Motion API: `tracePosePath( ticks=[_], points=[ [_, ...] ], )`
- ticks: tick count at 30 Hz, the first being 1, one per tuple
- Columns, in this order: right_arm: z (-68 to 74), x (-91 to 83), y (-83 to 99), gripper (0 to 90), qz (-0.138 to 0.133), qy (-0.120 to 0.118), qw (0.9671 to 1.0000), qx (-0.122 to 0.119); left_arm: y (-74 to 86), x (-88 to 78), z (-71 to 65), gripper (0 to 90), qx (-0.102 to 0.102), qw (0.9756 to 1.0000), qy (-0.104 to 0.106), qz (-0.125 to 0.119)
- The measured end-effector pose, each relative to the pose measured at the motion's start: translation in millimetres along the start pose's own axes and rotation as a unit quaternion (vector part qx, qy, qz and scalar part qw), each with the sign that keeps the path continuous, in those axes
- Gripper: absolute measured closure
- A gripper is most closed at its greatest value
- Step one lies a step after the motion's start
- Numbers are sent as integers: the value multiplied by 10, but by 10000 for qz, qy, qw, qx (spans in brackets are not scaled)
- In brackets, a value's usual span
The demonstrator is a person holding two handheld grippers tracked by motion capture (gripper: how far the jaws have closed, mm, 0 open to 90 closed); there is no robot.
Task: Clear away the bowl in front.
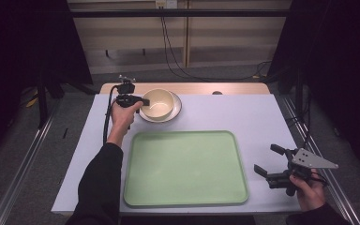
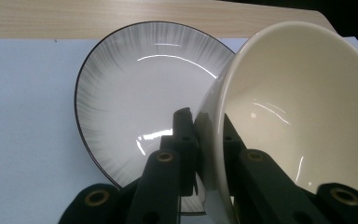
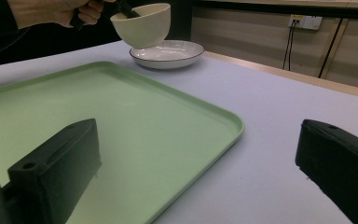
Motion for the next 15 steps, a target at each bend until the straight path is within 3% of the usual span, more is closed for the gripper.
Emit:
tracePosePath(
  ticks=[15],
  points=[
    [0,-3,-3,0,-25,-3,10000,-15,23,-82,-167,832,211,9996,208,-27]
  ],
)
Point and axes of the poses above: each handheld gripper's, and its own axes: x roughly forward along the jaws, y roughly out of its underside, z roughly to its left, the point moved 2 cm from there along x, roughly forward along the jaws, and after that the axes turned 5 degrees about -z, right-handed, at the moved point
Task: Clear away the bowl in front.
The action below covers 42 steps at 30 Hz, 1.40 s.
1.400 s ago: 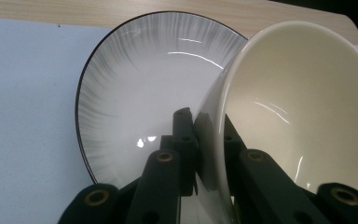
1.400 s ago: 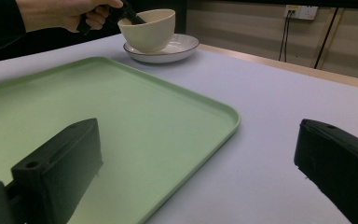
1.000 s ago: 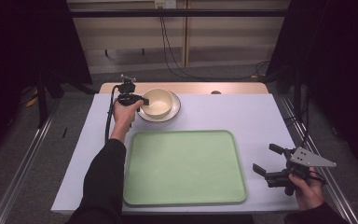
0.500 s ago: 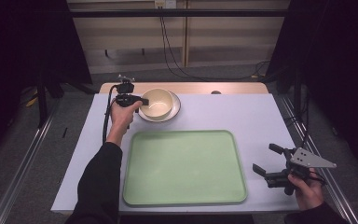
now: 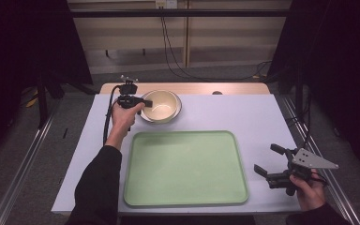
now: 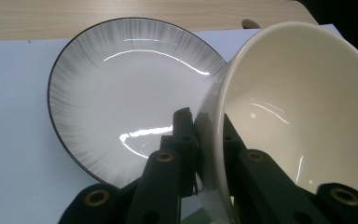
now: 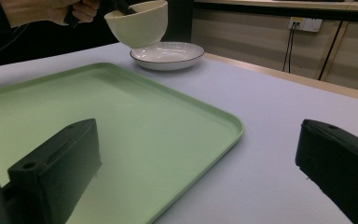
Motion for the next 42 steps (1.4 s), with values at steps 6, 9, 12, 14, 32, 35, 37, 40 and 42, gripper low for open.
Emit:
tracePosePath(
  ticks=[6,9,12,14,32,35,37,40,42],
  points=[
    [-10,-5,-5,0,-41,-30,10000,-21,6,25,-122,832,61,9999,121,-32],
    [-8,-4,-5,0,-40,-41,10000,-24,7,20,-147,832,133,9998,163,-14],
    [-12,-3,-4,0,-35,-15,10000,-34,15,31,-198,832,163,9996,219,23],
    [-11,-2,-4,0,-42,-38,10000,-36,20,32,-226,831,202,9994,261,53],
    [-10,-3,-8,0,-67,-13,10000,-18,50,144,-703,830,574,9958,692,192],
    [2,6,-3,0,-42,-53,10000,3,39,222,-881,830,629,9946,800,213],
    [0,4,-6,0,-65,-34,10000,-12,39,242,-914,830,613,9942,856,225],
    [-6,-1,-9,0,-98,-7,10000,-19,33,294,-1019,830,711,9927,934,271],
    [-3,5,-11,0,-107,-28,9999,-12,30,324,-1079,830,746,9920,975,294]
  ],
)
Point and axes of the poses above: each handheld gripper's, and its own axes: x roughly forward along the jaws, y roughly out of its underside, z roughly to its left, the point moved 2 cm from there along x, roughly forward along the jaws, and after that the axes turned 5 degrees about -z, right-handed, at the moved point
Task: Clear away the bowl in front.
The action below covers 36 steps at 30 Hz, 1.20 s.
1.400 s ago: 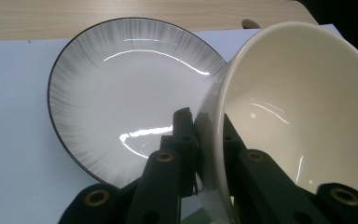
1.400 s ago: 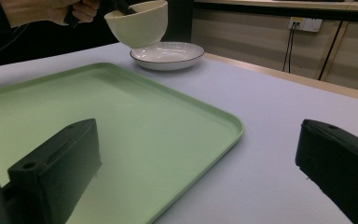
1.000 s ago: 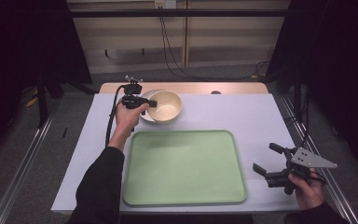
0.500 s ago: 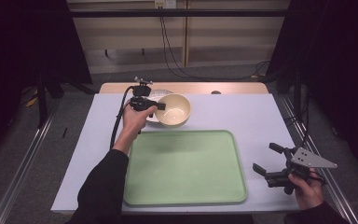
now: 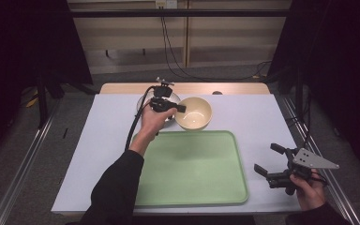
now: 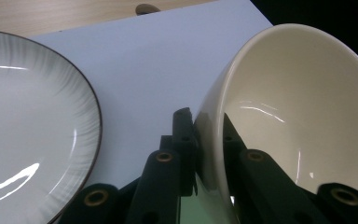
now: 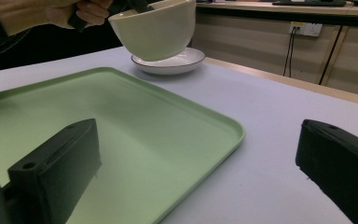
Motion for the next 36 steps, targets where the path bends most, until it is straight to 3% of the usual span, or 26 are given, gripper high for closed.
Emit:
tracePosePath(
  ticks=[7,11,14,18,23,24,25,36],
  points=[
    [-4,-2,-3,0,-19,-17,10000,-36,-15,133,-183,829,74,9999,127,11],
    [-2,3,-2,0,-15,-25,10000,-37,-21,273,-293,829,117,9994,276,193],
    [0,2,-1,0,-7,-34,10000,-26,-18,349,-348,829,128,9993,269,218],
    [1,5,-2,0,-42,3,10000,-8,-16,447,-429,828,130,9986,415,293],
    [7,6,2,0,-27,-28,10000,-32,0,562,-550,829,206,9982,391,401],
    [8,3,1,0,-30,-28,10000,-25,0,562,-550,830,206,9982,391,401],
    [8,3,1,0,-30,-28,10000,-25,4,576,-555,830,330,9974,425,478],
    [3,-8,-4,0,-46,-18,10000,-31,127,799,-639,828,296,9962,460,675]
  ],
)
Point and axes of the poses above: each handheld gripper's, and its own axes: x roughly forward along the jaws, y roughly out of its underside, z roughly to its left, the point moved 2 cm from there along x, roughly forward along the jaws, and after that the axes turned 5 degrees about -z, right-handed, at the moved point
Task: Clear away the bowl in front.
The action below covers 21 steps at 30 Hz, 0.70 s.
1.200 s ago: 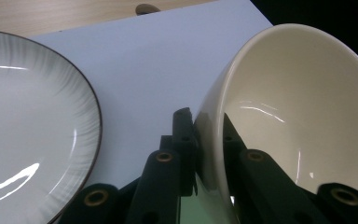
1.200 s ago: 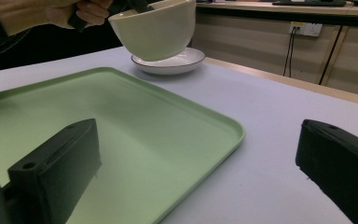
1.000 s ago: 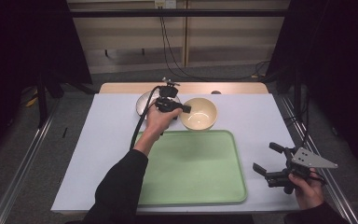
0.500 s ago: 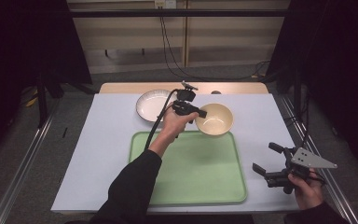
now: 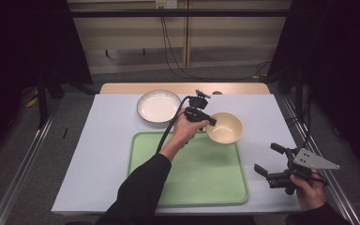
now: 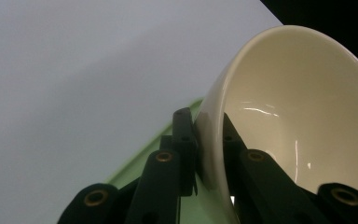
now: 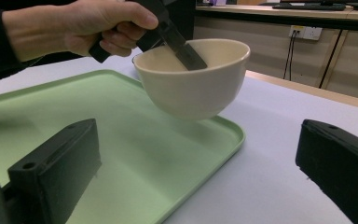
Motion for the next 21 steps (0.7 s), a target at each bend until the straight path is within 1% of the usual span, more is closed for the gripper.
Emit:
tracePosePath(
  ticks=[1,2,3,4,5,6,7,8,9,11,13,14,15,16,19,21],
  points=[
    [1,-1,-1,0,-8,-4,10000,-5,38,28,13,828,-8,10000,30,27],
    [-1,-2,-2,0,-19,-5,10000,-13,38,28,13,830,-8,10000,30,27],
    [-2,-2,-2,0,-28,-11,10000,-8,61,46,9,828,-78,9999,42,46],
    [-3,-3,-2,0,-8,18,10000,0,78,62,9,827,-76,10000,19,30],
    [-3,-3,-2,0,-8,18,10000,0,92,72,17,827,12,9999,-30,111],
    [-1,-2,-1,0,1,8,10000,10,108,90,17,829,-20,9999,-27,131],
    [-5,2,0,0,-1,-2,10000,-42,126,112,28,825,-65,9999,-6,83],
    [-4,1,1,0,6,-20,10000,-26,140,132,40,826,-137,9998,-11,108],
    [-1,-3,-2,0,-2,13,10000,13,148,154,46,828,-194,9998,10,77],
    [-1,-3,-2,0,-8,7,10000,13,166,177,55,828,-132,9998,-70,161],
    [-3,-1,0,0,9,0,10000,-5,186,210,58,827,-104,9997,-86,205],
    [0,-1,-1,0,4,1,10000,17,195,221,67,827,-105,9996,-94,259],
    [-1,0,0,0,6,5,10000,3,202,246,73,827,-161,9995,-77,263],
    [-2,-1,1,0,13,7,10000,0,208,256,79,828,-128,9995,-92,271],
    [-3,-4,-1,0,22,-13,10000,7,219,289,83,827,-138,9994,-138,275],
    [-7,-5,-1,0,15,2,10000,-4,227,308,83,827,-203,9993,-135,270]
  ],
)
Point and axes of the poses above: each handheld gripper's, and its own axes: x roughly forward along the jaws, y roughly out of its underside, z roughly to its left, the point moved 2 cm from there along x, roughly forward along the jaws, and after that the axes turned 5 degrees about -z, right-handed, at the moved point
